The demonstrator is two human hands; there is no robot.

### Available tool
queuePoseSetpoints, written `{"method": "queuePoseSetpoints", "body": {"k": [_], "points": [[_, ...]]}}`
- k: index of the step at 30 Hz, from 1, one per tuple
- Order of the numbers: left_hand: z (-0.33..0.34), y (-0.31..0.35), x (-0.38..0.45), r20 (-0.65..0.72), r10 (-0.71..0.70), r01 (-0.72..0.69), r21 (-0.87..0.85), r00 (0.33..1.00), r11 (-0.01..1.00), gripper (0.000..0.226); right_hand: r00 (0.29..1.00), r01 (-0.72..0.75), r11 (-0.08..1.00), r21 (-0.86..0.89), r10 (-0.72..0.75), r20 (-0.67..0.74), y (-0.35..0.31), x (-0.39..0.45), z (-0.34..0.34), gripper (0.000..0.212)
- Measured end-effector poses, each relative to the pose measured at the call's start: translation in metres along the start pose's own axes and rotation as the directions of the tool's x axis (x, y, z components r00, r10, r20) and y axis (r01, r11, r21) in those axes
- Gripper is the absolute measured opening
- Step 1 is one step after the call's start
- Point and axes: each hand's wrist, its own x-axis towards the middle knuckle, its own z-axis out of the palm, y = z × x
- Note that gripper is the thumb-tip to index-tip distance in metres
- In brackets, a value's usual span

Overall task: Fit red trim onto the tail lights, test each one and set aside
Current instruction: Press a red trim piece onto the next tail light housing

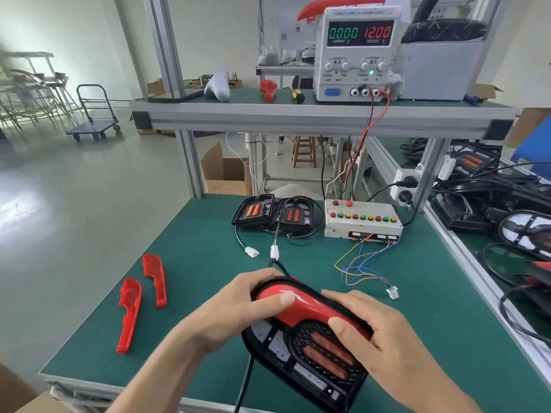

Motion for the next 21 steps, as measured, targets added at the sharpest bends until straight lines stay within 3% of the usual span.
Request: {"method": "queuePoseSetpoints", "body": {"k": [4, 7, 12, 17, 21], "points": [[0.007, -0.006, -0.001, -0.025, -0.028, 0.024, -0.153, 0.999, 0.988, 0.046, 0.999, -0.048, 0.996, 0.074, 0.048, -0.005, -0.002, 0.003, -0.006, 0.029], [0.013, -0.012, 0.001, -0.115, -0.017, -0.01, -0.228, 0.993, 0.974, 0.046, 0.985, -0.099, 0.972, 0.213, 0.127, -0.119, -0.005, 0.005, -0.005, 0.026], [0.014, -0.021, -0.006, -0.253, -0.044, -0.066, -0.412, 0.967, 0.909, 0.058, 0.942, -0.12, 0.902, 0.415, 0.236, -0.241, -0.003, 0.0, 0.0, 0.05], [0.016, -0.026, -0.017, -0.299, -0.022, -0.111, -0.422, 0.954, 0.9, 0.068, 0.943, -0.148, 0.833, 0.532, 0.281, -0.177, -0.011, -0.002, 0.01, 0.051], [0.017, -0.022, -0.025, -0.321, 0.011, -0.145, -0.395, 0.947, 0.907, 0.07, 0.938, -0.137, 0.774, 0.618, 0.303, -0.171, -0.019, 0.002, 0.014, 0.034]]}}
